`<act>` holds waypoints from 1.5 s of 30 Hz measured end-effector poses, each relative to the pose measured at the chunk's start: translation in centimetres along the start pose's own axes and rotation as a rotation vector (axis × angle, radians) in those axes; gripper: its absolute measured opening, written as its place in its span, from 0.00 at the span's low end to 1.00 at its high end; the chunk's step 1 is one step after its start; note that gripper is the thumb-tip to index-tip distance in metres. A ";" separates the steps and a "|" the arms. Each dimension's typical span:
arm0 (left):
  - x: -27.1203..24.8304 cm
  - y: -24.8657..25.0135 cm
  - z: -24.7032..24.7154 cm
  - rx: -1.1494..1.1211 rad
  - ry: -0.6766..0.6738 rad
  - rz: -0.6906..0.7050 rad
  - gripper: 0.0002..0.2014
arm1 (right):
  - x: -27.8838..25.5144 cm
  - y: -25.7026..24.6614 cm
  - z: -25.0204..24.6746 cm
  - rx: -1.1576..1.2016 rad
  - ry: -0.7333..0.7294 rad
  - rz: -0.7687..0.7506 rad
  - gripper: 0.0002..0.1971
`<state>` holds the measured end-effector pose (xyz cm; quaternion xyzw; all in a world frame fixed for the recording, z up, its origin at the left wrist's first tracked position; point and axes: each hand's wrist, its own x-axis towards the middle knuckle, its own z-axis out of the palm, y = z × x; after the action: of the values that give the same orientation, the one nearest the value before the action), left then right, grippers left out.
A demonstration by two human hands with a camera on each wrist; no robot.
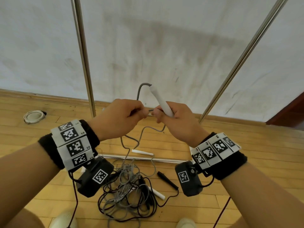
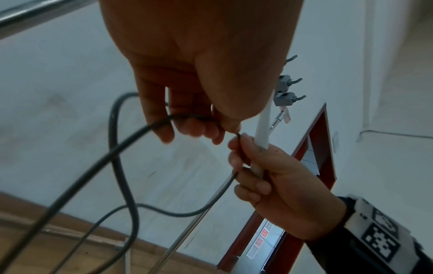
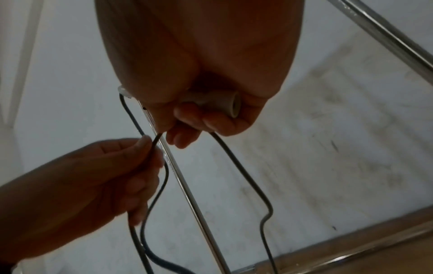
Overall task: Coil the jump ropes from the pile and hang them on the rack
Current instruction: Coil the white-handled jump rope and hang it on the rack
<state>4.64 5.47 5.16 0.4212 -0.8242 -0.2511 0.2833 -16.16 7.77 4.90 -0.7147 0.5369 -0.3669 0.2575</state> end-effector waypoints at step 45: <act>-1.3 -4.1 1.4 -0.093 -0.436 -0.195 0.13 | 0.7 -0.3 -2.4 0.005 0.270 -0.060 0.11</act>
<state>6.61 4.68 1.13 0.4211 -0.8088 -0.4000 0.0924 -17.80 7.25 6.70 -0.6740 0.5441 -0.4685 0.1736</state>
